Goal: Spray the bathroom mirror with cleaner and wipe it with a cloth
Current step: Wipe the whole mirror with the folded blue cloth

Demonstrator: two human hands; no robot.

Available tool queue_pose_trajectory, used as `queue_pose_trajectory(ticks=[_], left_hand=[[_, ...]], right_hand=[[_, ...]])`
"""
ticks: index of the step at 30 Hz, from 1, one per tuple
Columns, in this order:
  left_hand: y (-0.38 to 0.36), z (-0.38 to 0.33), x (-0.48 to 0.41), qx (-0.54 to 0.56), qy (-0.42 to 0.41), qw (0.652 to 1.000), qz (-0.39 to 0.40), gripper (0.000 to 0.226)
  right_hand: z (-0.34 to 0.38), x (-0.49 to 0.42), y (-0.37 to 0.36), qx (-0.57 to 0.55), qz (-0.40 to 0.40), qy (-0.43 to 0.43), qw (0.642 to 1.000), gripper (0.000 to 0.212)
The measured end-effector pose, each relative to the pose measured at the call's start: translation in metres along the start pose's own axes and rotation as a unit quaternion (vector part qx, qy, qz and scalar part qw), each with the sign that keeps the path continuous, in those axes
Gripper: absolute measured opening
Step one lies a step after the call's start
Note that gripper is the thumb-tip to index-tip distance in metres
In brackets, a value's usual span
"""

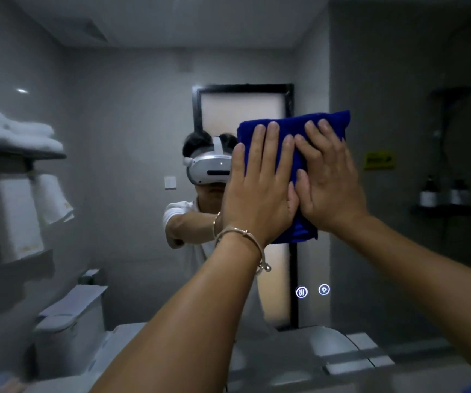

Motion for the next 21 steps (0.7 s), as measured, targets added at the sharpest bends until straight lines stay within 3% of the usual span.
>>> queue_pose_trajectory(ticks=[7, 21], left_hand=[[0.009, 0.06, 0.018, -0.046, -0.066, 0.997, -0.012, 0.061], [0.029, 0.314, 0.111, -0.066, 0.014, 0.996, 0.049, 0.064]], right_hand=[[0.059, -0.004, -0.026, -0.016, -0.012, -0.08, 0.997, 0.056], [0.304, -0.08, -0.122, -0.074, 0.042, -0.049, 0.995, 0.062]])
Point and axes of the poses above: each hand's wrist, its own x-axis away from the middle knuckle, its own y-axis out of the back of the hand, z = x × y, the point moved 6 cm from there along -x, towards the middle knuckle, and after that the axes turned 4 degrees about -x, right-handed, at the moved point
